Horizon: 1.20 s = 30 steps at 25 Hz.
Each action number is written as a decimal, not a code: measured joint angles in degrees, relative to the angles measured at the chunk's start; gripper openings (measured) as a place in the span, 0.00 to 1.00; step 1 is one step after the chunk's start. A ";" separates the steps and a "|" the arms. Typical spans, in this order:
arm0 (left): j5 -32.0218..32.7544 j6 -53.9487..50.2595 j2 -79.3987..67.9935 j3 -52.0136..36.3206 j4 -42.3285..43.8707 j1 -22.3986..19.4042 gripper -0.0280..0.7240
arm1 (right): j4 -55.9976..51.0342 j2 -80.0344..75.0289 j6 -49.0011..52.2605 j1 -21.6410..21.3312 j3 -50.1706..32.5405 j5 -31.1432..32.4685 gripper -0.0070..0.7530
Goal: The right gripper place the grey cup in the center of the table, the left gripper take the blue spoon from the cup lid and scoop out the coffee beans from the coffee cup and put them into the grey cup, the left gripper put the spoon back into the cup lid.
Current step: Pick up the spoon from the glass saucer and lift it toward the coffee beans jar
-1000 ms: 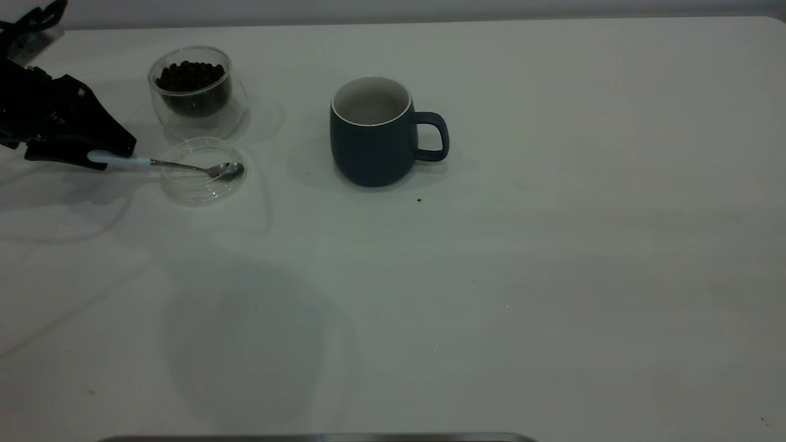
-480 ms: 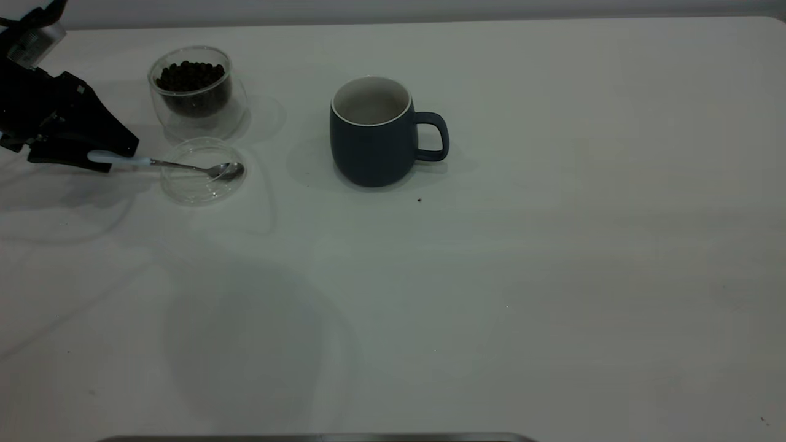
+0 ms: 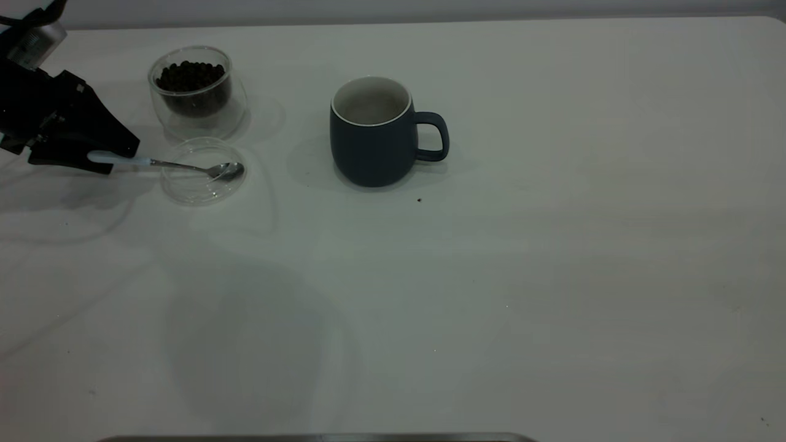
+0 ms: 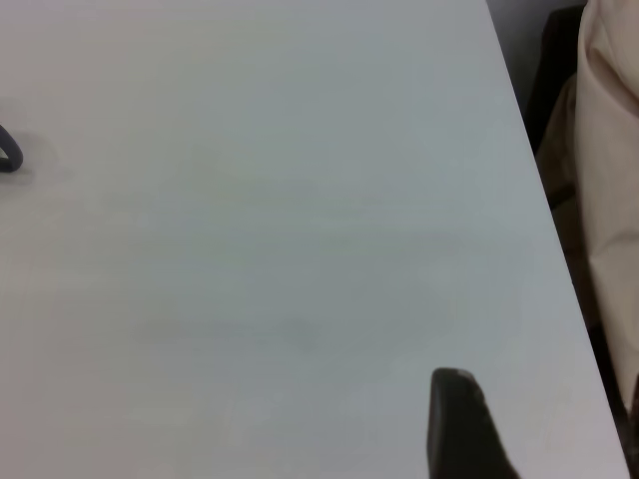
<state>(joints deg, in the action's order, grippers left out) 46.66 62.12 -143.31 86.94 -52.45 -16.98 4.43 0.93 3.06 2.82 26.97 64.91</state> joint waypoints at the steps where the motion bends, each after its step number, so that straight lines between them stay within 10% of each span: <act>1: 0.00 -0.23 0.00 0.00 0.05 0.00 0.82 | 0.00 0.00 0.00 0.00 0.00 0.00 0.49; 30: -0.04 -4.23 -1.98 0.00 2.24 0.00 0.82 | 0.00 0.00 0.00 0.00 0.00 0.00 0.49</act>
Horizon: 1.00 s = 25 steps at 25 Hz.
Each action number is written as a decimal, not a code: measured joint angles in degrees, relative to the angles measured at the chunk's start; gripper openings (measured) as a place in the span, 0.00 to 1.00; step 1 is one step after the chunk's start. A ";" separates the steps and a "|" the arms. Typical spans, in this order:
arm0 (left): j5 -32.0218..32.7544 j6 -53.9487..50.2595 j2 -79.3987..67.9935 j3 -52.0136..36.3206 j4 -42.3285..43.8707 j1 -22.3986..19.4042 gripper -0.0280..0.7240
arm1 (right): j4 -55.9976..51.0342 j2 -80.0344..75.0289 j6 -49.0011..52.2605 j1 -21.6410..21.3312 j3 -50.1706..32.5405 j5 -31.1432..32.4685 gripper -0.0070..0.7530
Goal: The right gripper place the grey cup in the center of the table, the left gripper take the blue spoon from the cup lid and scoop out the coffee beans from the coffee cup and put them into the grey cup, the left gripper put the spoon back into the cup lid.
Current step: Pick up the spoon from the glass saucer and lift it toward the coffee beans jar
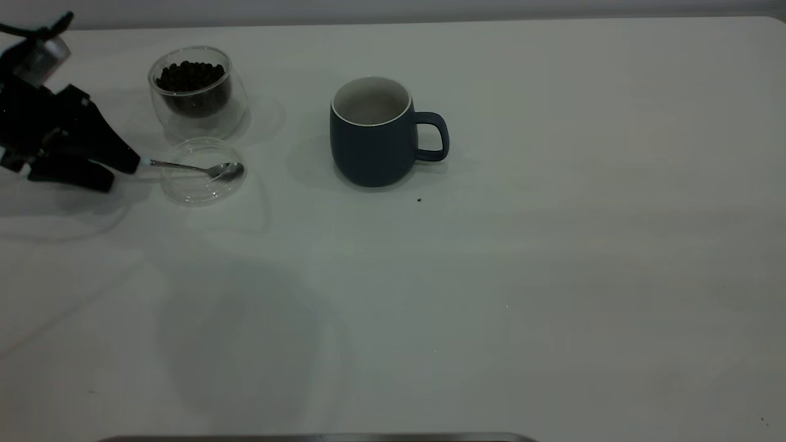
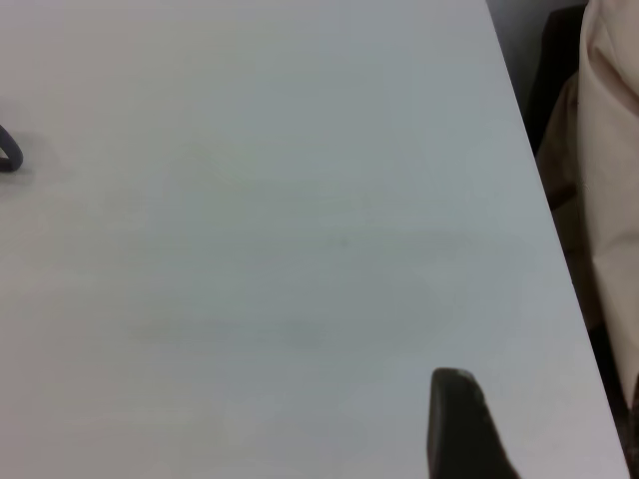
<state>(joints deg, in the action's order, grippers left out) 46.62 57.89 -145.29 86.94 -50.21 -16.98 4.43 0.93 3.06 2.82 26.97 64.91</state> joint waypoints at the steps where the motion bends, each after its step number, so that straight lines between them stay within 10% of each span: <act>1: 0.05 -0.11 -0.27 0.00 0.04 0.00 0.82 | 0.00 0.00 0.00 0.00 0.00 0.00 0.49; 25: 0.31 5.45 -0.55 0.00 -6.72 0.00 0.68 | 0.00 0.00 0.00 0.00 0.00 0.00 0.49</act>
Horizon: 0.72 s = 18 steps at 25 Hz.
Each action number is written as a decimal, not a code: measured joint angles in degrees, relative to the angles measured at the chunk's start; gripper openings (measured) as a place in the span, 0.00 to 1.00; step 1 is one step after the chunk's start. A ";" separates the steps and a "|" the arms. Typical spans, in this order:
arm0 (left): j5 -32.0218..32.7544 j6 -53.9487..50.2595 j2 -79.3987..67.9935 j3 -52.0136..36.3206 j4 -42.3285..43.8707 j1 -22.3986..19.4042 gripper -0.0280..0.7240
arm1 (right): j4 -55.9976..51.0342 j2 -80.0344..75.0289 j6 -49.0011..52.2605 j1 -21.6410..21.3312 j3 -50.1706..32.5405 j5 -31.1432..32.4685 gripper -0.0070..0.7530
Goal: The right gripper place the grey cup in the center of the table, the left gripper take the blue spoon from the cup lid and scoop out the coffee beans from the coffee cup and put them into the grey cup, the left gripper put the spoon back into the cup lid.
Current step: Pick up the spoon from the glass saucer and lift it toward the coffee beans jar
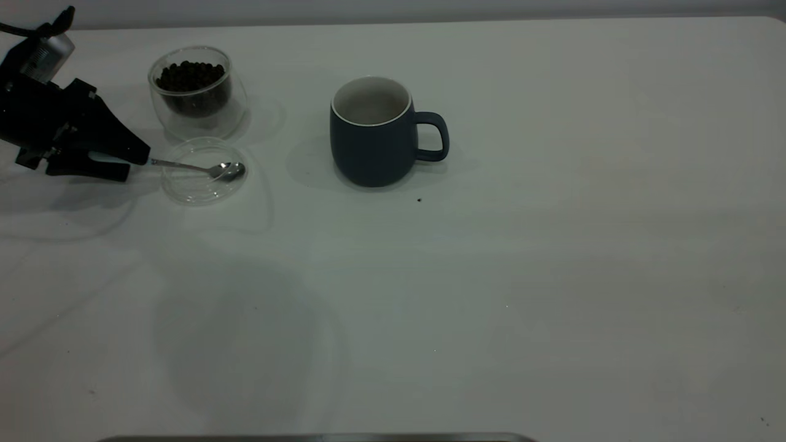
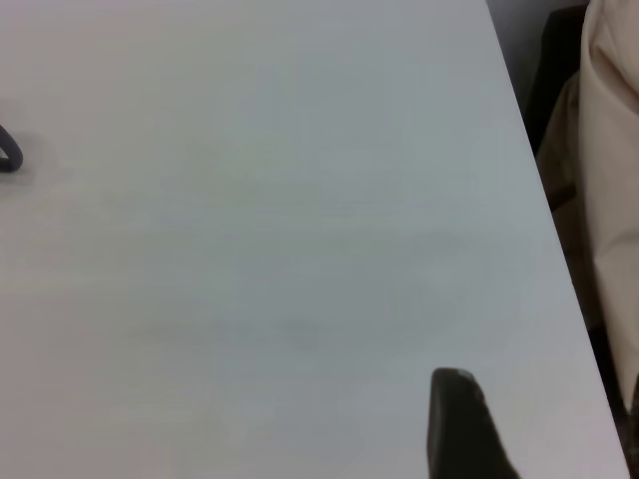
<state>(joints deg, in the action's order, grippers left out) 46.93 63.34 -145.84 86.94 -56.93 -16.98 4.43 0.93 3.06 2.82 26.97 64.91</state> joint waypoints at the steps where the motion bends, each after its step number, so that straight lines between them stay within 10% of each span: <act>1: -0.06 0.32 0.00 0.00 0.00 0.00 0.65 | 0.00 0.00 0.00 0.00 0.00 0.00 0.49; 13: 5.65 0.93 0.59 0.11 -2.14 -0.06 0.23 | 0.00 0.00 0.00 0.00 0.00 0.00 0.49; 18: 6.02 0.93 1.96 0.11 -1.42 -0.06 0.21 | 0.00 0.00 0.00 0.00 0.00 0.00 0.49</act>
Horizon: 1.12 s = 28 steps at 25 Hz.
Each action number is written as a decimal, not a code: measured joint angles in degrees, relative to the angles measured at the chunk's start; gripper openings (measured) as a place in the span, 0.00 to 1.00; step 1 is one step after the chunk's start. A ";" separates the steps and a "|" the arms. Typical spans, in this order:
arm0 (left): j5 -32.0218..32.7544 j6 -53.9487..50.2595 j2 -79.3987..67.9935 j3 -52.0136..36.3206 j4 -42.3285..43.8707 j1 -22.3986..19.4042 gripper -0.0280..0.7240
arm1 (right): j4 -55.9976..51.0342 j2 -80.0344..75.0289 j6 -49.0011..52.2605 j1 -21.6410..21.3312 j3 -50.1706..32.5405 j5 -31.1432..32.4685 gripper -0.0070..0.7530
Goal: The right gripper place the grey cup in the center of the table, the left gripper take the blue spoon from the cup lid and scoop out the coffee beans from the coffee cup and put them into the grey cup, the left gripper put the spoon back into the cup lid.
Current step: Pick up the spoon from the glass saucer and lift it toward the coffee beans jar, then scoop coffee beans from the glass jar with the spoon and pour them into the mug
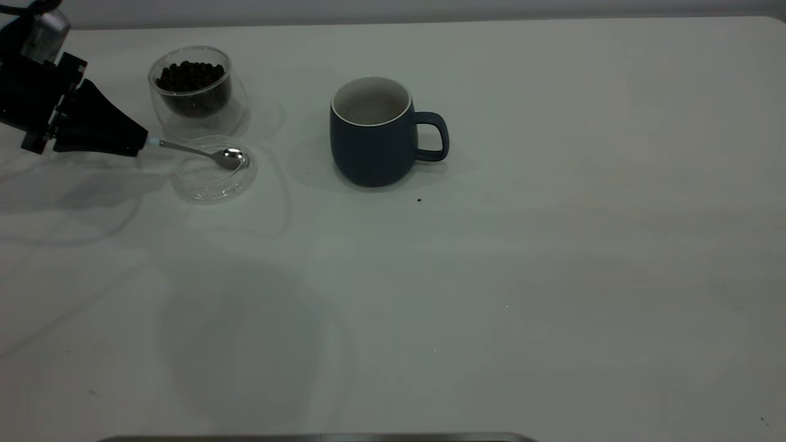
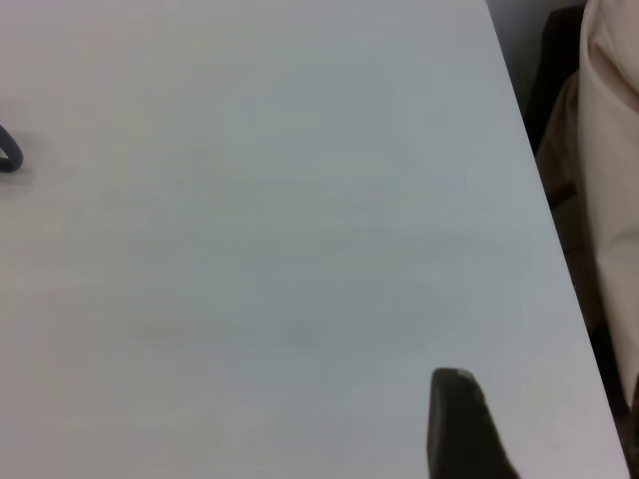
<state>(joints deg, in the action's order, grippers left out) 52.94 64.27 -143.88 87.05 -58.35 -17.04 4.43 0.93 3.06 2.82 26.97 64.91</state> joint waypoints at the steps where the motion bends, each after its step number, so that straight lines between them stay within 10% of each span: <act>1: 0.00 0.00 0.30 0.00 0.36 0.00 0.21 | 0.00 0.00 0.00 0.00 0.00 0.00 0.49; 13: 13.09 1.09 5.92 2.51 1.84 -0.04 0.20 | 0.00 0.00 0.00 0.00 0.00 0.00 0.49; 28: 8.88 -11.73 7.42 18.67 3.53 -0.46 0.20 | 0.00 0.00 0.00 0.00 0.00 0.00 0.49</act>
<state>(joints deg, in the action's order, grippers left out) 61.82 52.54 -136.46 105.71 -54.82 -17.50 4.43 0.93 3.06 2.82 26.97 64.91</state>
